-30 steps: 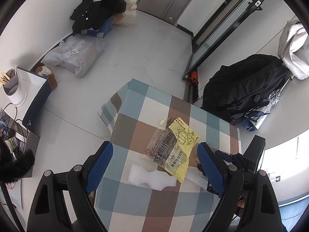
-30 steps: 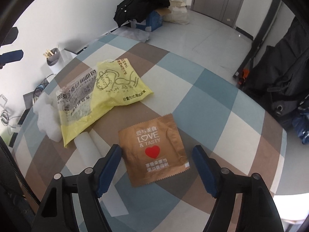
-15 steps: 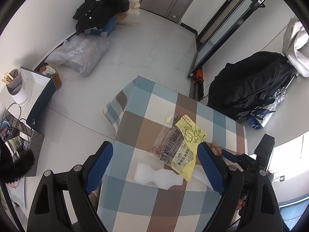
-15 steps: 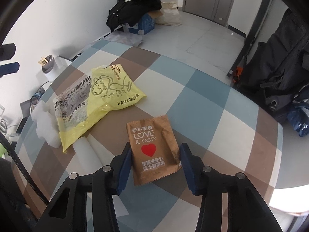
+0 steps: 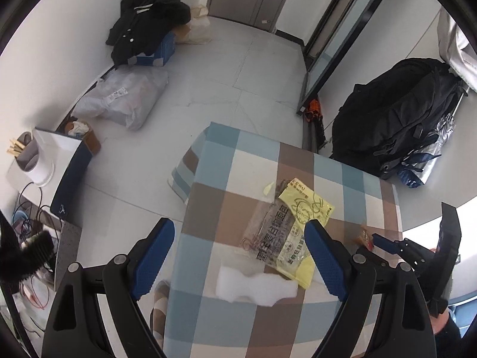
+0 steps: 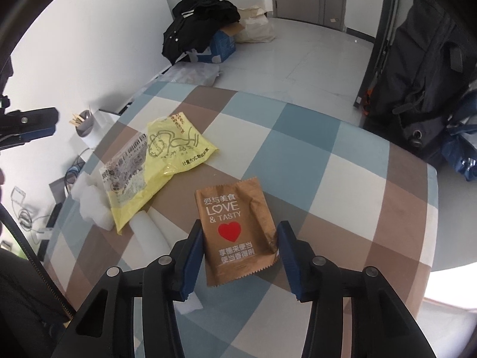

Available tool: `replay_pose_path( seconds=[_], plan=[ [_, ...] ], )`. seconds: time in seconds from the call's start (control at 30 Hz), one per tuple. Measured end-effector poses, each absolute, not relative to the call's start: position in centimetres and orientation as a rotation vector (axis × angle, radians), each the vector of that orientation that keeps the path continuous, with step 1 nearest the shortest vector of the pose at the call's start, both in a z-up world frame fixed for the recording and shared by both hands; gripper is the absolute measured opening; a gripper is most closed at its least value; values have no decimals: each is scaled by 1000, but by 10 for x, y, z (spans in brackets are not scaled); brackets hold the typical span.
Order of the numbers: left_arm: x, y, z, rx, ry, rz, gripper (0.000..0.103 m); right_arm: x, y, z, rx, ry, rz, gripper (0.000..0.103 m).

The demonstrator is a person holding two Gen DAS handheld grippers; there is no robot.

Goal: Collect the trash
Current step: 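Lower the right gripper onto the brown LOVE & TASTY packet and grasp it, then grasp the yellow bread bag with the left gripper while the right gripper holds the packet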

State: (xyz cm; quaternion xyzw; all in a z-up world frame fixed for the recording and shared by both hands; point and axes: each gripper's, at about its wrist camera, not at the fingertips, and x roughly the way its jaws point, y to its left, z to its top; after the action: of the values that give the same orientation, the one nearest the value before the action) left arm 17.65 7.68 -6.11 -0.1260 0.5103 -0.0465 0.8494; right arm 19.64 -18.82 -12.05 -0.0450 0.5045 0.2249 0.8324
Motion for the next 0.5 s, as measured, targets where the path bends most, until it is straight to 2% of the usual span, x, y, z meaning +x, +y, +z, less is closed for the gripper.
replay_pose_path(
  seconds=[0.5],
  plan=[
    [228, -7, -115, -45, 1298, -321, 87, 193, -230, -92, -17, 999, 491, 47]
  ],
)
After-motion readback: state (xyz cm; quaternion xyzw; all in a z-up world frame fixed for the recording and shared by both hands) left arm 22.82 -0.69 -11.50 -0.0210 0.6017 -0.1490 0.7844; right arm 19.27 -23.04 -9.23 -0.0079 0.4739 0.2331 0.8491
